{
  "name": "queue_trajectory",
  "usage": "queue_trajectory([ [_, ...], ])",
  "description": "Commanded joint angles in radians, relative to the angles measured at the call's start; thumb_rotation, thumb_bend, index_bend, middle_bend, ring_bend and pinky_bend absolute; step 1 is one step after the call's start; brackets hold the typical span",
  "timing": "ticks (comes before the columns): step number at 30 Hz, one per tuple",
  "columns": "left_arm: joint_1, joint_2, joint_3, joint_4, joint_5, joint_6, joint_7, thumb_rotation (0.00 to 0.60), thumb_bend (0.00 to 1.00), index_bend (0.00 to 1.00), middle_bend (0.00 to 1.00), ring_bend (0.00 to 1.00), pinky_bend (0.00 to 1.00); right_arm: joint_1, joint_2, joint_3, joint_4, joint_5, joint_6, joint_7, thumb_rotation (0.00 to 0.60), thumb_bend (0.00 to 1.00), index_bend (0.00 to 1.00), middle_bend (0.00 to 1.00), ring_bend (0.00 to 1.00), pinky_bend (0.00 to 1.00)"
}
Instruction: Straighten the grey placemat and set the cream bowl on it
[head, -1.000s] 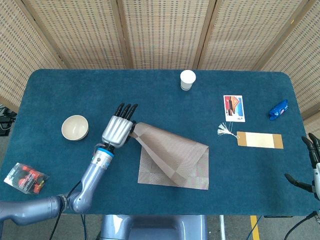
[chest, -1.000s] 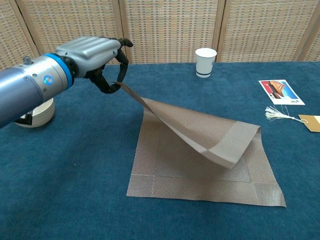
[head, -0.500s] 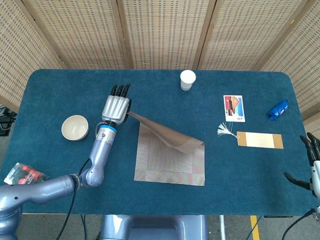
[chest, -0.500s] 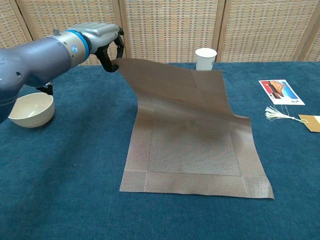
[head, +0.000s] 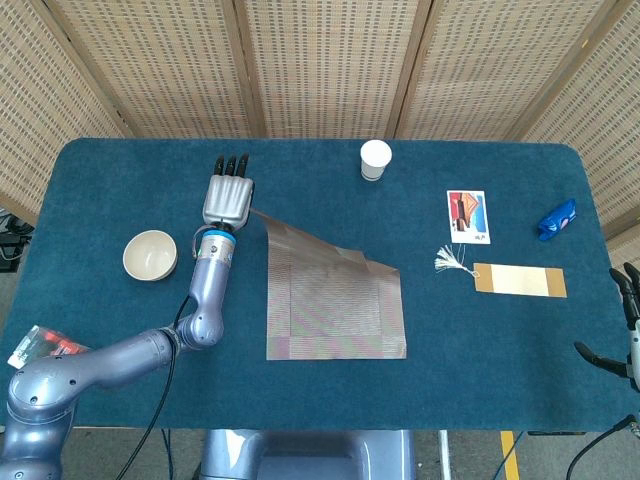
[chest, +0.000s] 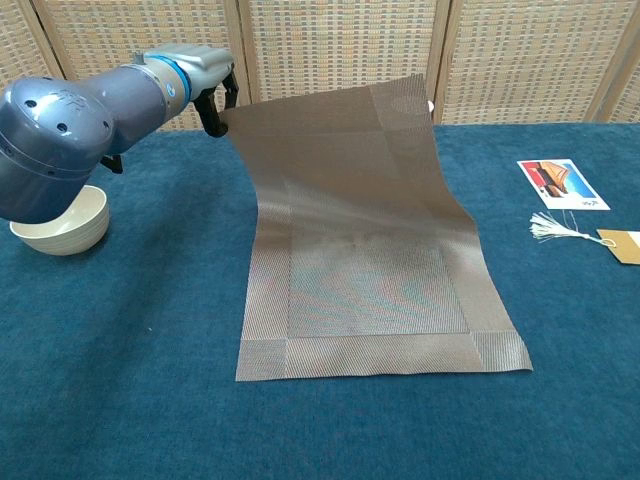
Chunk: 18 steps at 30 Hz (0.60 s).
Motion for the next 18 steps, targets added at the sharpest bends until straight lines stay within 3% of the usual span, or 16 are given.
queue_trajectory([
  [1,-0.010,-0.005,0.007,0.022,-0.004,-0.004,-0.010,0.600,0.68,0.52,0.00,0.00,0.00,-0.001,-0.001,-0.002,-0.001,-0.006,0.003,-0.006,0.600,0.04,0.00,0.00,0.00,0.00],
  [6,-0.018,-0.008,0.014,0.046,-0.007,-0.013,-0.029,0.600,0.65,0.45,0.00,0.00,0.00,-0.002,-0.004,0.000,-0.003,0.000,0.004,-0.014,0.600,0.04,0.00,0.00,0.00,0.00],
  [14,-0.021,-0.008,0.033,0.075,-0.001,-0.031,-0.060,0.600,0.64,0.44,0.00,0.00,0.00,-0.004,-0.006,0.001,-0.005,-0.002,0.009,-0.025,0.600,0.04,0.00,0.00,0.00,0.00],
  [18,-0.027,-0.014,0.038,0.098,-0.007,-0.037,-0.071,0.600,0.54,0.29,0.00,0.00,0.00,-0.003,-0.008,0.003,-0.005,0.006,0.003,-0.030,0.600,0.04,0.00,0.00,0.00,0.00],
])
